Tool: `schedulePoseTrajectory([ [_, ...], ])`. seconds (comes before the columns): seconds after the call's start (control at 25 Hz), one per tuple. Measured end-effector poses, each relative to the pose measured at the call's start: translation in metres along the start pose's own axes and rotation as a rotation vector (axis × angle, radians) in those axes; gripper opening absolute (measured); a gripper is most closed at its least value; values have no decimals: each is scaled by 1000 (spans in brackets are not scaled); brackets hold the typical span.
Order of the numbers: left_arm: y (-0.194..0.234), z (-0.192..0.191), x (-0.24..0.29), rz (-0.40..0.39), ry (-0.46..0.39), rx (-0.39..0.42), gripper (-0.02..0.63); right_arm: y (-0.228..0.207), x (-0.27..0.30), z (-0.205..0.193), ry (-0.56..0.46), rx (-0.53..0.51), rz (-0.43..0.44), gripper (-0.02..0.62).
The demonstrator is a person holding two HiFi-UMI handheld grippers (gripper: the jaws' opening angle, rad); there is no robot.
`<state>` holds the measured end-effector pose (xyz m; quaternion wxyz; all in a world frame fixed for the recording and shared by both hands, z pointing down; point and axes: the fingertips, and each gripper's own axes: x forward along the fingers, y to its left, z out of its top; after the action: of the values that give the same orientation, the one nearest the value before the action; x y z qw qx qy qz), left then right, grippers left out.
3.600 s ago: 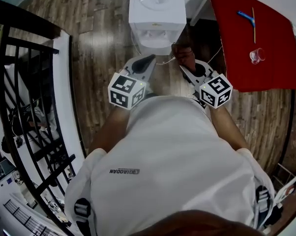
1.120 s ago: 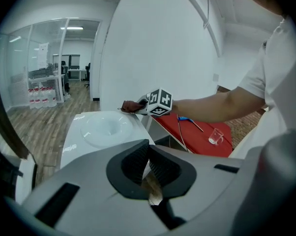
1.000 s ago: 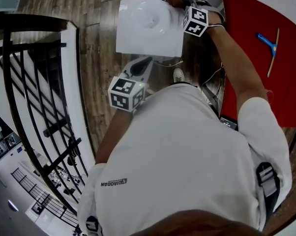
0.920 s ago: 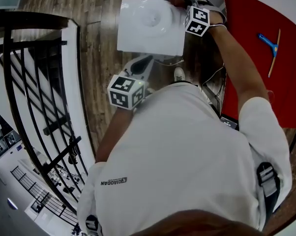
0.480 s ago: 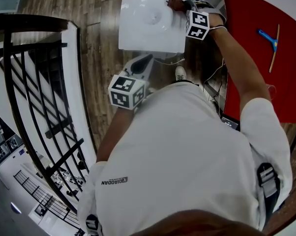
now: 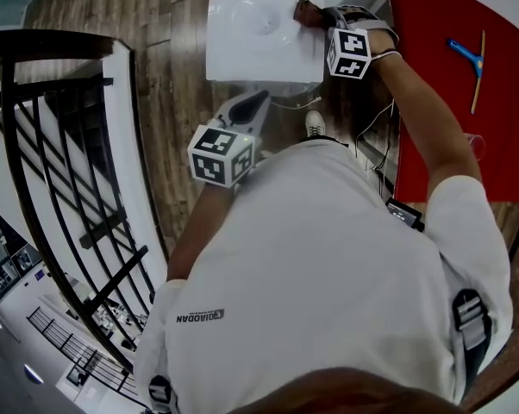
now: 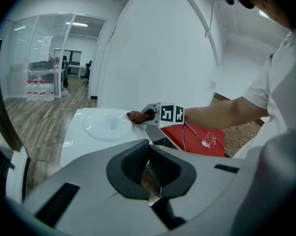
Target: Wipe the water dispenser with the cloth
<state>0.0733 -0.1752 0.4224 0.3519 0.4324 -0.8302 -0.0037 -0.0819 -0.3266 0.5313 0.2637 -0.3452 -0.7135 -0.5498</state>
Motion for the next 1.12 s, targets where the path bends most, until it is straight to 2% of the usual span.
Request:
schedulePoseTrajectory([
  [0.4,-1,-2,-8,-30,-4,-4,-3,37,-34,12,-26,-8,20,51],
  [1.12,-10,-3,-18,-97,14,70,-3,97,-70,39,-39,4,58,51],
])
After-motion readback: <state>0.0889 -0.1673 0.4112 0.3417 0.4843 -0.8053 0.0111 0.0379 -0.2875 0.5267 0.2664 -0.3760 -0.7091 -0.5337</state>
